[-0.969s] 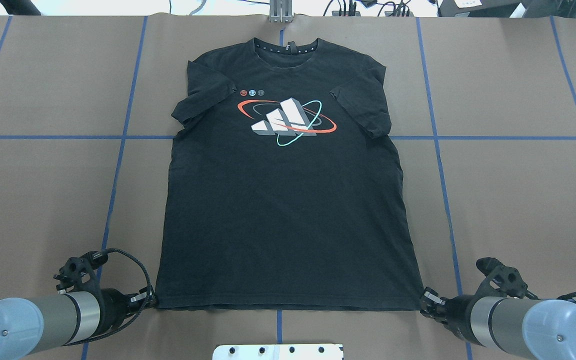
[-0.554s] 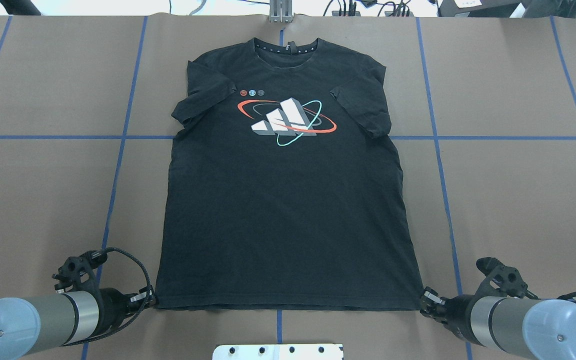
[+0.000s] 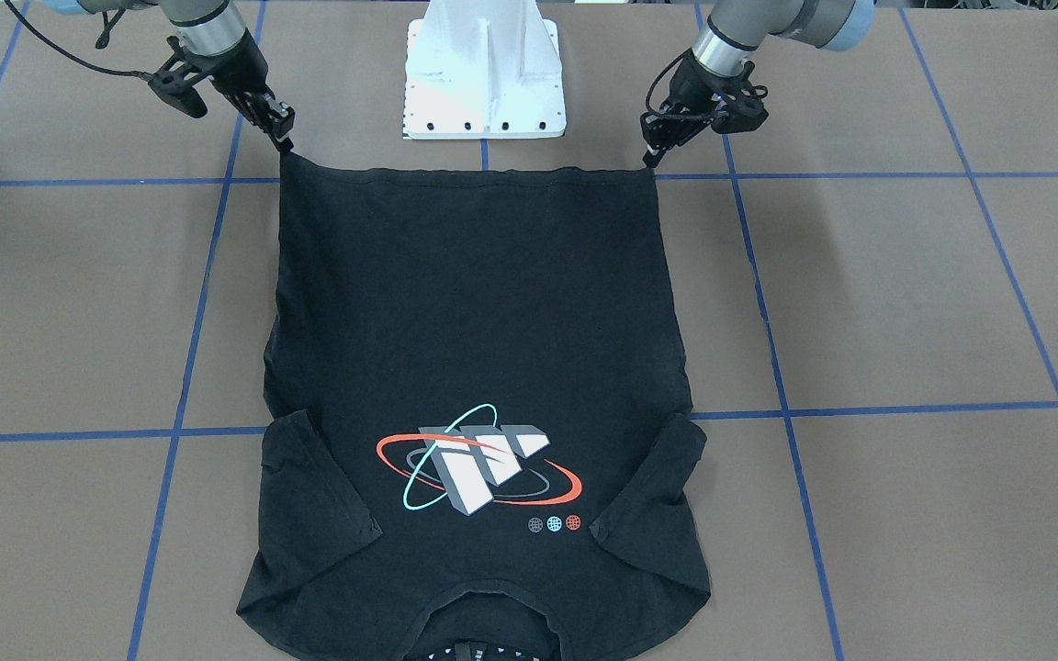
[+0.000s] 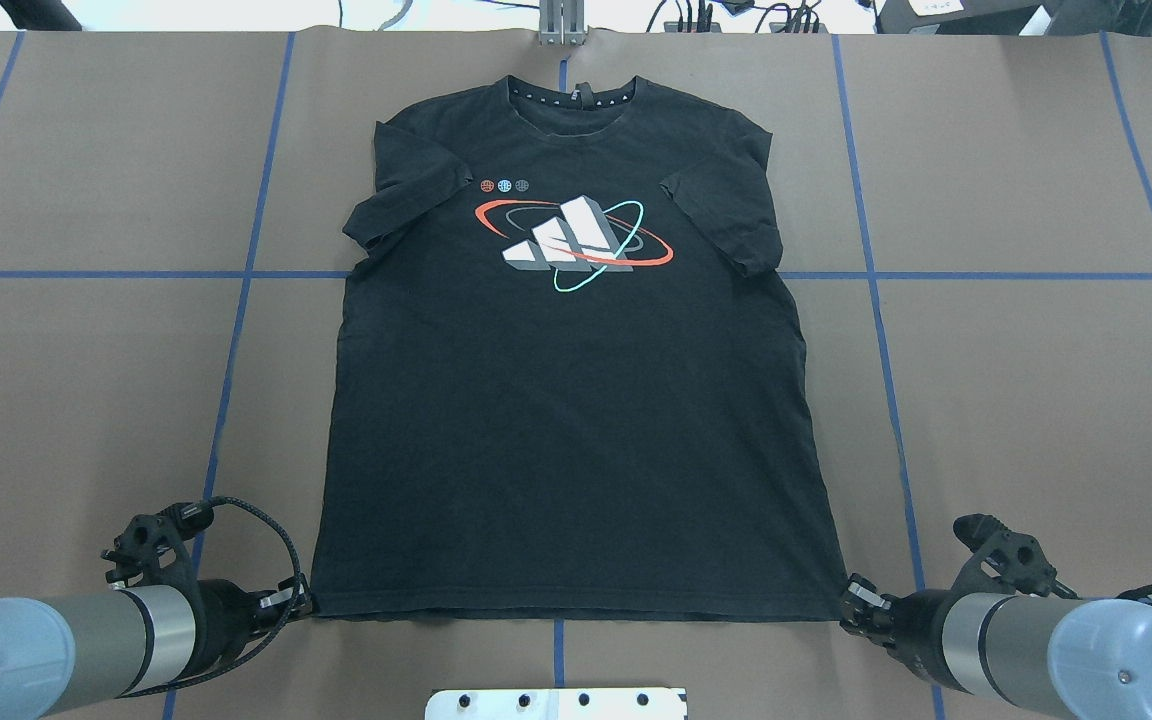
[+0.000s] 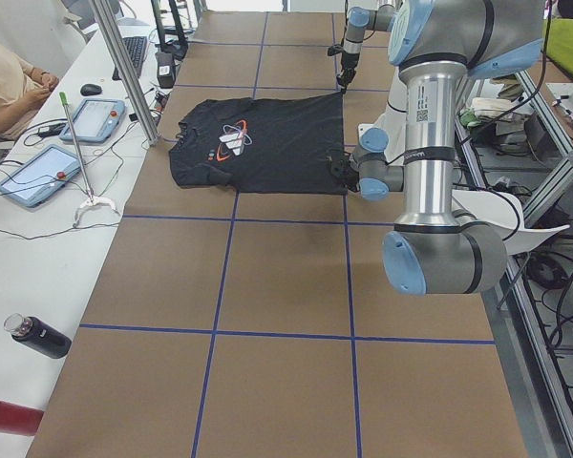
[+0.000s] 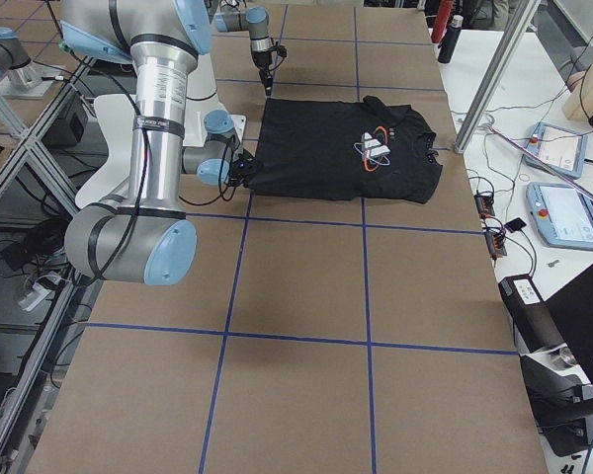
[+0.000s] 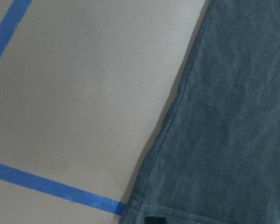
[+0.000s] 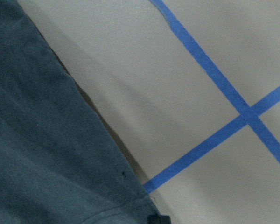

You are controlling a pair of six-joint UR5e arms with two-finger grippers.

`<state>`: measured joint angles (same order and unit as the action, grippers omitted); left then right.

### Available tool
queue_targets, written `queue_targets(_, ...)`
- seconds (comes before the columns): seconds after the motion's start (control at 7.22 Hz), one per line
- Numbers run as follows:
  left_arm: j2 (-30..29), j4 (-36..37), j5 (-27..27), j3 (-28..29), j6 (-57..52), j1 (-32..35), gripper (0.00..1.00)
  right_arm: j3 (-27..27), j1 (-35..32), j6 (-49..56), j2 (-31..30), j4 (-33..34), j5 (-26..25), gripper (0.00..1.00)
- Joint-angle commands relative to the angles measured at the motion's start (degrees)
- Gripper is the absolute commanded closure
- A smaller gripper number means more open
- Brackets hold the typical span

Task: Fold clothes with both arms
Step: 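Grasp both bottom hem corners with the left and right grippers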

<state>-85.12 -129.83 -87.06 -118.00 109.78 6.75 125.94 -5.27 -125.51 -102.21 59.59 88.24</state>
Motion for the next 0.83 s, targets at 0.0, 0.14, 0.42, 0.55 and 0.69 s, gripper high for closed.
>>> queue_targets(0.0, -1.1, 2.9, -0.1, 0.1, 0.0, -0.6, 0.28, 0.0, 0.0, 0.0, 0.0, 0.0, 0.0, 1.00)
queue_targets(0.14, -1.0, 3.2, -0.2, 0.3, 0.0, -0.6, 0.29, 0.0, 0.0, 0.0, 0.0, 0.0, 0.0, 1.00)
queue_targets(0.42, -1.5, 3.7, -0.2, 0.6, 0.1, -0.9, 0.34, 0.0, 0.0, 0.0, 0.1, 0.0, 0.0, 1.00)
queue_targets(0.55, -1.6, 3.7, -0.2, 0.8, 0.0, -0.9, 0.36, 0.0, 0.0, 0.0, 0.1, 0.0, 0.0, 1.00)
queue_targets(0.69, -1.6, 3.7, -0.2, 0.9, 0.0, -0.9, 0.37, 0.0, 0.0, 0.0, 0.0, 0.0, 0.0, 1.00)
